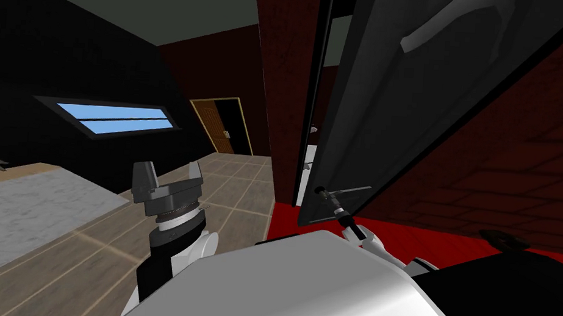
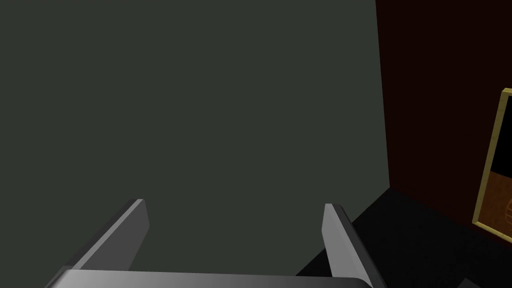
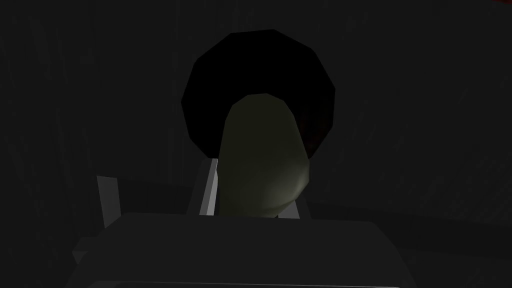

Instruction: Pull the door open

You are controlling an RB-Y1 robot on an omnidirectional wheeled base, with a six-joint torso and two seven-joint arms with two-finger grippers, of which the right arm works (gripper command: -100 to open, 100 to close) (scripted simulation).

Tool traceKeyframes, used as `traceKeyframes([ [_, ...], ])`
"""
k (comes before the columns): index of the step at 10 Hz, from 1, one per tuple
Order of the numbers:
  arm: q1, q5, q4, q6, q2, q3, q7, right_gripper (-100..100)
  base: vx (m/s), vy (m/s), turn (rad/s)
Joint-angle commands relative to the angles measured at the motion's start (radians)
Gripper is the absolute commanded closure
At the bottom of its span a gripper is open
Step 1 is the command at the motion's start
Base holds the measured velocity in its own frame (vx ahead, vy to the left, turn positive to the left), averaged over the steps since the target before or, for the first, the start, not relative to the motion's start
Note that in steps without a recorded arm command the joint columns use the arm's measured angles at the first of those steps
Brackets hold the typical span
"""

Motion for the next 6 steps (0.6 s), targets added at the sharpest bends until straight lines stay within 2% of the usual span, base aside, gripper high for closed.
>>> traceKeyframes([
  [1,0.019,-0.001,-0.001,-0.029,-0.019,0.017,-0.014,100,-0.211,-0.096,0.170],
  [4,0.053,-0.005,0.002,-0.086,-0.053,0.043,-0.040,100,-0.223,-0.082,0.149],
  [5,0.036,-0.001,0.018,-0.079,-0.040,0.041,-0.036,100,-0.100,-0.030,0.027],
  [6,0.053,-0.005,0.027,-0.110,-0.051,0.054,-0.046,100,-0.140,-0.058,0.200],
])
